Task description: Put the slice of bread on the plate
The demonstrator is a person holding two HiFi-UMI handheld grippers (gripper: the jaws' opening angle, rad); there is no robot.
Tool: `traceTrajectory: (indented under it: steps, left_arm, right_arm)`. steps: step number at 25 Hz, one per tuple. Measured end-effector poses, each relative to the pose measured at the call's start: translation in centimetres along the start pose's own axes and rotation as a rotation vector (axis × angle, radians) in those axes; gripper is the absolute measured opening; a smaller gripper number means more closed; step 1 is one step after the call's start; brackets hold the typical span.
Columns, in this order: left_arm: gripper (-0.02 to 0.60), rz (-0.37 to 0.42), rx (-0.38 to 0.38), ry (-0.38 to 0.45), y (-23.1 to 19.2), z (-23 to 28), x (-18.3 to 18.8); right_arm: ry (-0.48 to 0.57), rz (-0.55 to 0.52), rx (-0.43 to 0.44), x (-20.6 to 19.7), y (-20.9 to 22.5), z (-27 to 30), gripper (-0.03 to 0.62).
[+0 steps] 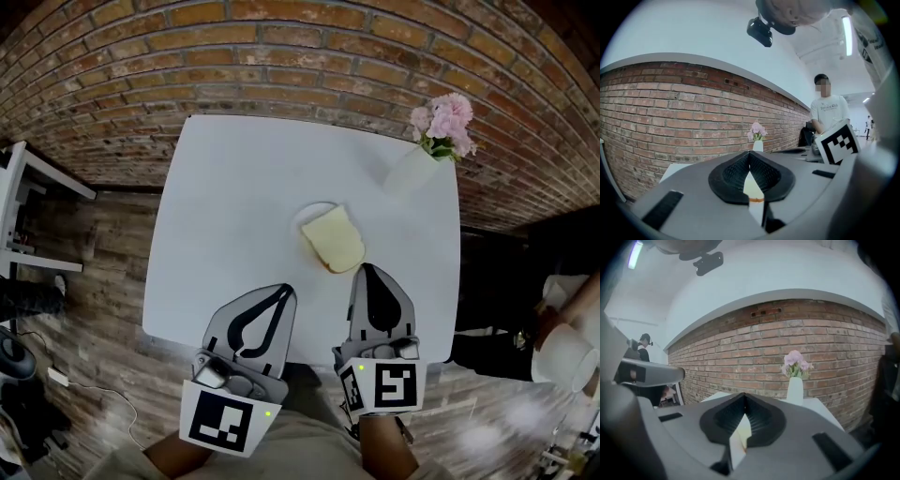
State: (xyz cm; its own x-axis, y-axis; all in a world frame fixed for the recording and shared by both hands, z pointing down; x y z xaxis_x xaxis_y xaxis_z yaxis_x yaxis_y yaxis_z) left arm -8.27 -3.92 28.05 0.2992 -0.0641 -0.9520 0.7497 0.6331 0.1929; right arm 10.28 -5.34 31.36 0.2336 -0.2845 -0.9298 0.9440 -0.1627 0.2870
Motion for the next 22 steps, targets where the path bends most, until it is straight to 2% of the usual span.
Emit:
traceTrajectory:
  steps: [16, 22]
  left_arm:
    - [0.009, 0.051, 0.025, 0.065, 1.9, -2.8, 2.6]
    - [0.009, 0.066, 0.033, 0.099, 2.7, -3.9, 3.5]
  right_arm:
    - [0.157, -0.092, 0.096, 4.2, -3.8, -7.1, 0.008]
    - [0.183, -0.108, 0.112, 4.6, -5.0, -9.4, 0.007]
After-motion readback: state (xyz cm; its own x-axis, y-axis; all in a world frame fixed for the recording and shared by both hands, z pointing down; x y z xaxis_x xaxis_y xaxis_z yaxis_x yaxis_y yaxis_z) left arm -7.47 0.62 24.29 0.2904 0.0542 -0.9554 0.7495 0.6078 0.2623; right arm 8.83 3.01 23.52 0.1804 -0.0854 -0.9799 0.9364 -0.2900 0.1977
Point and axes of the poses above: the fingertips, and each gripper's own axes: z forward along the fingers, y to its right, x out of its top, the point moved 10 cm from there along -z, backward along the fingers, and after that the axes turned 15 degrees about z, right-handed, at the moved point
